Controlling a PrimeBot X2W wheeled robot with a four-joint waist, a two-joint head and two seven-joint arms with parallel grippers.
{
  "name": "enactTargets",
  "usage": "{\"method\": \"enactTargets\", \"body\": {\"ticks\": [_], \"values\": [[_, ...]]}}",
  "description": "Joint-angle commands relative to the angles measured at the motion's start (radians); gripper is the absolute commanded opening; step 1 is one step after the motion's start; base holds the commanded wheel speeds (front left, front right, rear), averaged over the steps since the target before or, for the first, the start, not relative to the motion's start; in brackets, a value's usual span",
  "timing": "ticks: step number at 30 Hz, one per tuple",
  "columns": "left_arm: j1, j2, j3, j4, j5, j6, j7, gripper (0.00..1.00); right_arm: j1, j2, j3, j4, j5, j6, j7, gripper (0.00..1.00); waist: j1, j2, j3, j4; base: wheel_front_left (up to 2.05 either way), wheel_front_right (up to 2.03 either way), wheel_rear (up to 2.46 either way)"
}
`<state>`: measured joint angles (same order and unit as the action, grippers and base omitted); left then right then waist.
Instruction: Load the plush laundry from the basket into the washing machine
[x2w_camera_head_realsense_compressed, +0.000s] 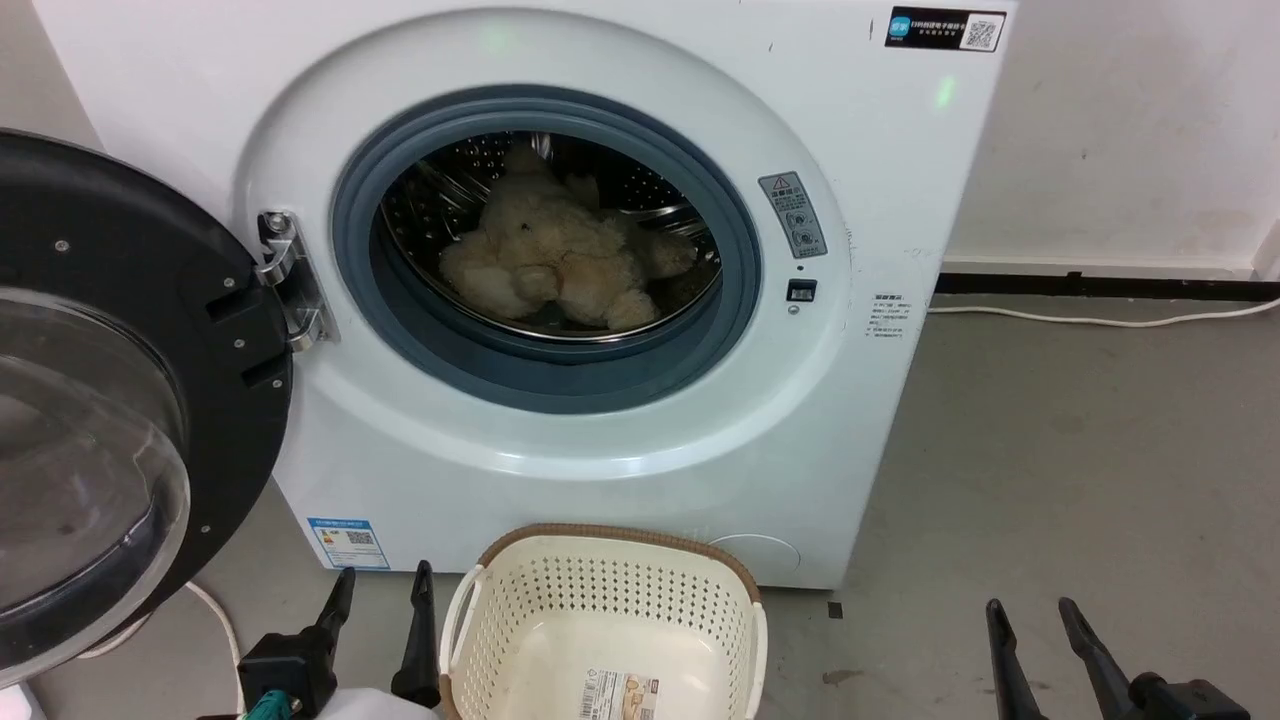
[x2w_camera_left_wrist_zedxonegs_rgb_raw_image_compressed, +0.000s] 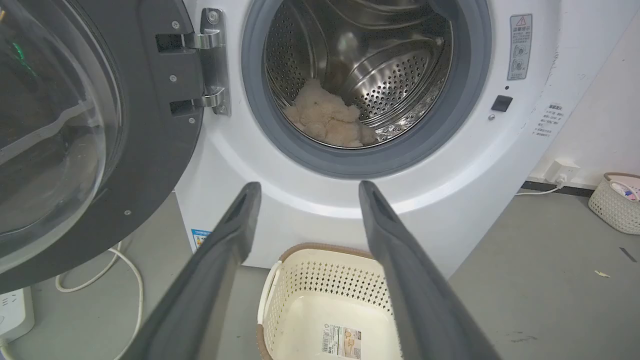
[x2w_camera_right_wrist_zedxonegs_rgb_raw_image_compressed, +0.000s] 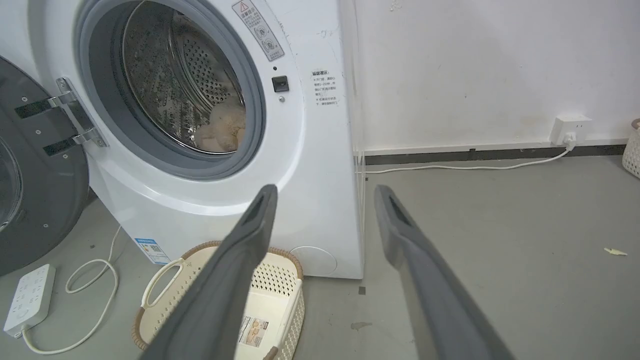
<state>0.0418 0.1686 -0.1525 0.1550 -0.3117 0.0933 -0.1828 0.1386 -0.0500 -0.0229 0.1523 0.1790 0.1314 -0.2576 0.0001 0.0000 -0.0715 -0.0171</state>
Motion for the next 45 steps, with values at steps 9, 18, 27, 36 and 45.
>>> {"method": "enactTargets", "body": {"ticks": [9,18,27,36,45], "values": [[-0.001,-0.002,0.002,-0.002,0.006,-0.001,0.001,0.00,-0.002,0.000,0.001,-0.001,0.002,0.000,0.005,0.00,0.0000,0.0000,0.004,0.001,0.00,0.00,0.00],[-0.004,-0.011,0.013,-0.013,0.028,-0.008,0.014,0.00,-0.012,0.000,0.002,-0.012,-0.011,0.000,0.023,0.00,0.0000,0.0000,0.009,0.002,0.00,0.00,0.00],[-0.007,-0.019,0.024,-0.024,0.050,-0.015,0.027,0.00,-0.022,0.000,0.004,-0.023,-0.024,0.000,0.042,0.00,0.0000,0.0000,0.014,0.003,0.00,0.00,0.00],[-0.010,-0.028,0.035,-0.035,0.073,-0.021,0.041,0.00,-0.032,0.000,0.005,-0.034,-0.037,0.000,0.060,0.00,0.0000,0.0000,0.019,0.005,0.00,0.00,0.00],[-0.013,-0.036,0.046,-0.046,0.095,-0.028,0.054,0.00,-0.042,0.000,0.007,-0.045,-0.051,0.000,0.079,0.00,0.0000,0.0000,0.024,0.006,0.00,0.00,0.00]]}}
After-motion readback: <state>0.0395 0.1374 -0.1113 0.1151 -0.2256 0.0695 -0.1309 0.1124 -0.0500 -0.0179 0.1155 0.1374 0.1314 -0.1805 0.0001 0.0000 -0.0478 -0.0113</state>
